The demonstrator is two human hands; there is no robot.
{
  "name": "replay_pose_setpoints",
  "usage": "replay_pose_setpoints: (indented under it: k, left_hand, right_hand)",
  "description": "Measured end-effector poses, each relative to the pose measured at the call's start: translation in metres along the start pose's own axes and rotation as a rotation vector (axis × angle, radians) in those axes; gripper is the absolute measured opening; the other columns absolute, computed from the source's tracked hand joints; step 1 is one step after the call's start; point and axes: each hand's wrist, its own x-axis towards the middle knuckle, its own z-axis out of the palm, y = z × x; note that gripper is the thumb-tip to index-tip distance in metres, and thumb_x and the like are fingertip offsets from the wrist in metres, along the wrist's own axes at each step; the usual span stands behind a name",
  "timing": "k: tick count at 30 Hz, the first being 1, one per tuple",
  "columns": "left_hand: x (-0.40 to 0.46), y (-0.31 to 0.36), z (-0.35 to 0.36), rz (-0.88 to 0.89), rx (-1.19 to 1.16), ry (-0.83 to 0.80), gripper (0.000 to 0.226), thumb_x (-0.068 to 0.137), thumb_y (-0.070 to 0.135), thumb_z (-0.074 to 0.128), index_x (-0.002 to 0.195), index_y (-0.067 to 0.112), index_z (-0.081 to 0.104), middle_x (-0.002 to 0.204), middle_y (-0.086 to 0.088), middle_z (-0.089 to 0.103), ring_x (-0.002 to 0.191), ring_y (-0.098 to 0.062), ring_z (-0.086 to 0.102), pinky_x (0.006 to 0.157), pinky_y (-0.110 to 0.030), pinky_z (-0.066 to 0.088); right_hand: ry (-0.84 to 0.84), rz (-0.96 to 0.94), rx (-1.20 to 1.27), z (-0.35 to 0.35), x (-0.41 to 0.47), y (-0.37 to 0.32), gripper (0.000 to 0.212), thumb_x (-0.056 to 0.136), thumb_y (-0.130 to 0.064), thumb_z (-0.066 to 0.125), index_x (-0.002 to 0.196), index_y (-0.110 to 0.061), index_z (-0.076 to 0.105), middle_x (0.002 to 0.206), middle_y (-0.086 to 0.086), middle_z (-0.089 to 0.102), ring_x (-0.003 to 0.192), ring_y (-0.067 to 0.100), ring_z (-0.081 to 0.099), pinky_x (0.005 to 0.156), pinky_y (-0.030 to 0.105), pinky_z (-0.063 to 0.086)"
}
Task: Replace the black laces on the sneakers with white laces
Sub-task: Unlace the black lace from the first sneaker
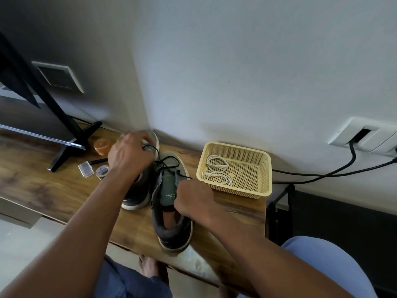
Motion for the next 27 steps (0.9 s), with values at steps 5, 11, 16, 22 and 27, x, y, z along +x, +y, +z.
replay_pose_setpoints:
  k: [5,11,16,22,27]
  left_hand:
    - [-0.010,0.015,0.015,0.149,0.064,-0.367,0.020,0.077,0.037,0.085,0.092,0.046,0.074,0.089,0.019,0.061,0.089,-0.012,0.066,0.070,-0.030,0.052]
    - [-0.014,0.016,0.029,0.094,0.184,-0.288,0.018,0.078,0.033,0.087,0.079,0.039,0.070,0.095,0.012,0.067,0.089,-0.017,0.066,0.071,-0.030,0.047]
    - [-0.009,0.009,0.027,0.073,0.101,-0.262,0.014,0.079,0.038,0.087,0.075,0.037,0.073,0.083,0.014,0.066,0.083,-0.016,0.065,0.064,-0.029,0.042]
    - [-0.002,0.003,0.011,-0.161,-0.127,0.086,0.017,0.085,0.034,0.083,0.073,0.037,0.070,0.085,0.010,0.071,0.082,-0.020,0.066,0.061,-0.024,0.041]
    - [0.005,-0.005,0.002,-0.238,-0.163,0.164,0.004,0.082,0.027,0.078,0.084,0.030,0.077,0.095,0.002,0.074,0.099,-0.030,0.064,0.078,-0.034,0.044]
  right_hand:
    - [-0.007,0.006,0.005,-0.001,0.001,-0.002,0.020,0.095,-0.016,0.058,0.109,-0.008,0.068,0.109,0.013,0.070,0.102,0.036,0.067,0.069,0.037,0.046]
    - [-0.024,0.029,0.005,-0.004,0.000,-0.004,0.018,0.092,-0.014,0.057,0.106,-0.010,0.068,0.110,0.014,0.069,0.103,0.037,0.066,0.069,0.036,0.045]
    - [-0.039,0.008,-0.002,-0.004,0.000,-0.005,0.007,0.091,-0.014,0.058,0.097,-0.013,0.063,0.107,0.013,0.069,0.102,0.037,0.066,0.067,0.036,0.044]
    - [0.023,0.013,-0.022,-0.005,0.001,-0.007,0.022,0.090,-0.010,0.061,0.110,-0.011,0.070,0.114,0.012,0.070,0.107,0.037,0.066,0.072,0.037,0.047]
    - [0.013,-0.003,-0.009,-0.004,0.000,-0.005,0.017,0.090,-0.009,0.059,0.103,-0.010,0.070,0.106,0.012,0.071,0.100,0.037,0.068,0.067,0.035,0.045]
